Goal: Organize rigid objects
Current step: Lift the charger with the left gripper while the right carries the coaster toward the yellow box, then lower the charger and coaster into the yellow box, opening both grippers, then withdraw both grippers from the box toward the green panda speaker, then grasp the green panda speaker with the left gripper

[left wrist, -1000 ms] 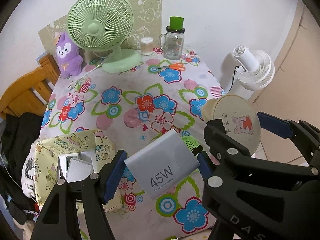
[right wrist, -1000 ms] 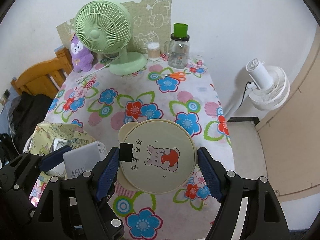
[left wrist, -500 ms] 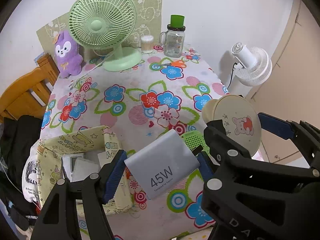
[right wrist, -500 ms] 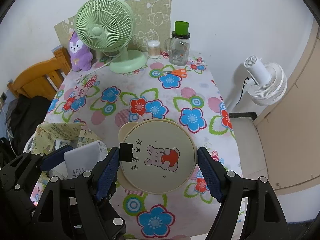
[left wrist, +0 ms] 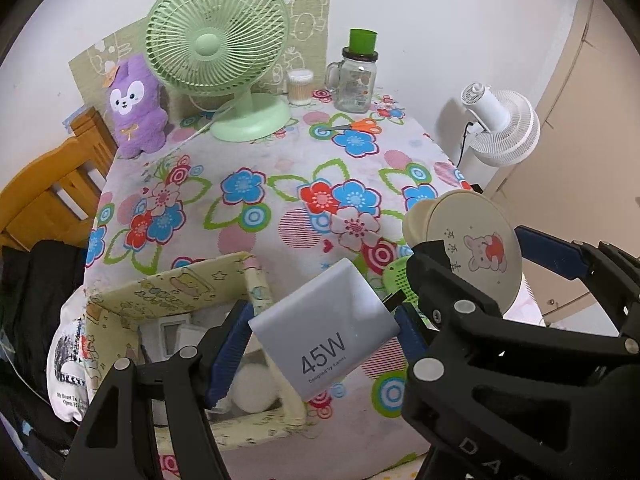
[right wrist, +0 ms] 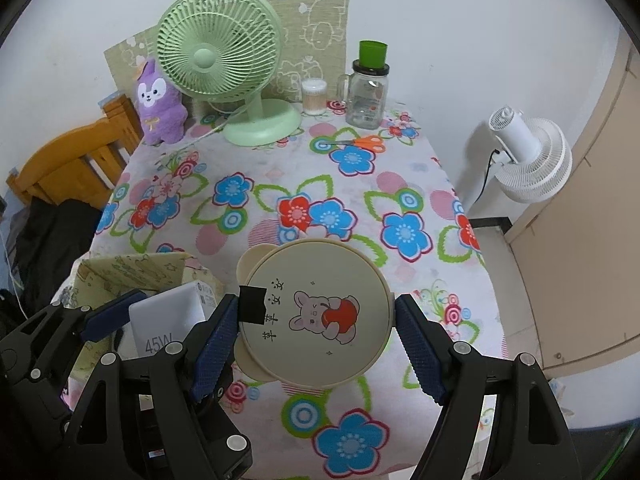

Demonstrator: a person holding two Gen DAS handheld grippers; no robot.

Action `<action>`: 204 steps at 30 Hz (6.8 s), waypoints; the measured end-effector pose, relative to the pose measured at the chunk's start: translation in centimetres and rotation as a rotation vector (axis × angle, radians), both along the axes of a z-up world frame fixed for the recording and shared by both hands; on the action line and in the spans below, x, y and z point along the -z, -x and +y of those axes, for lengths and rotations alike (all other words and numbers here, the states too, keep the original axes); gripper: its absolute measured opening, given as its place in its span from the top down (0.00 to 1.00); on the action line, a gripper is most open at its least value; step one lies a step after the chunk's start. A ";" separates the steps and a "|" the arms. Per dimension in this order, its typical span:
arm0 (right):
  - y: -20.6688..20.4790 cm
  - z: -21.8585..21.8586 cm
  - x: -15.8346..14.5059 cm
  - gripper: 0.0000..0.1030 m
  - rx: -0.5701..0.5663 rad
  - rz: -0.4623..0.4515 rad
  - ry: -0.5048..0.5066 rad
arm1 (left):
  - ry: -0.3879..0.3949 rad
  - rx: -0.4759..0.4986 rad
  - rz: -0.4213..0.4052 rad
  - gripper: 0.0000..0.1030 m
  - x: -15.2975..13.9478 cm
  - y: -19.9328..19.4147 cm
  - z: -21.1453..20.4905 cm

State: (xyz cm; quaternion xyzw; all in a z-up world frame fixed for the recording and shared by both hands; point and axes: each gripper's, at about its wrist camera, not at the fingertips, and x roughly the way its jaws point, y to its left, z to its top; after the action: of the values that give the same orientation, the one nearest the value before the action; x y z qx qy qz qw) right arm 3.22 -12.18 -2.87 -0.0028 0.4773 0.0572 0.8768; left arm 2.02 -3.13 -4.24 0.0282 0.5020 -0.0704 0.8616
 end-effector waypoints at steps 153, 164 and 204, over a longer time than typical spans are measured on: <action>-3.8 -11.5 1.9 0.15 -0.216 0.000 -0.050 | 0.012 -0.211 -0.002 0.02 2.0 -2.1 -9.4; -6.2 -13.2 6.9 0.15 -0.224 0.063 -0.028 | 0.005 -0.237 0.064 0.03 7.3 -4.3 -11.1; -9.0 -15.4 15.1 0.15 -0.220 0.243 -0.031 | -0.072 -0.253 0.170 0.26 14.6 -6.5 -14.3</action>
State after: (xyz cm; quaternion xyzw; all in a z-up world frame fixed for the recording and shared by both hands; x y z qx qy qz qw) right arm 12.26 -27.57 -17.96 -0.0346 0.5757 0.1600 0.8011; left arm 8.53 -17.45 -18.86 -0.0103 0.5748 0.0547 0.8164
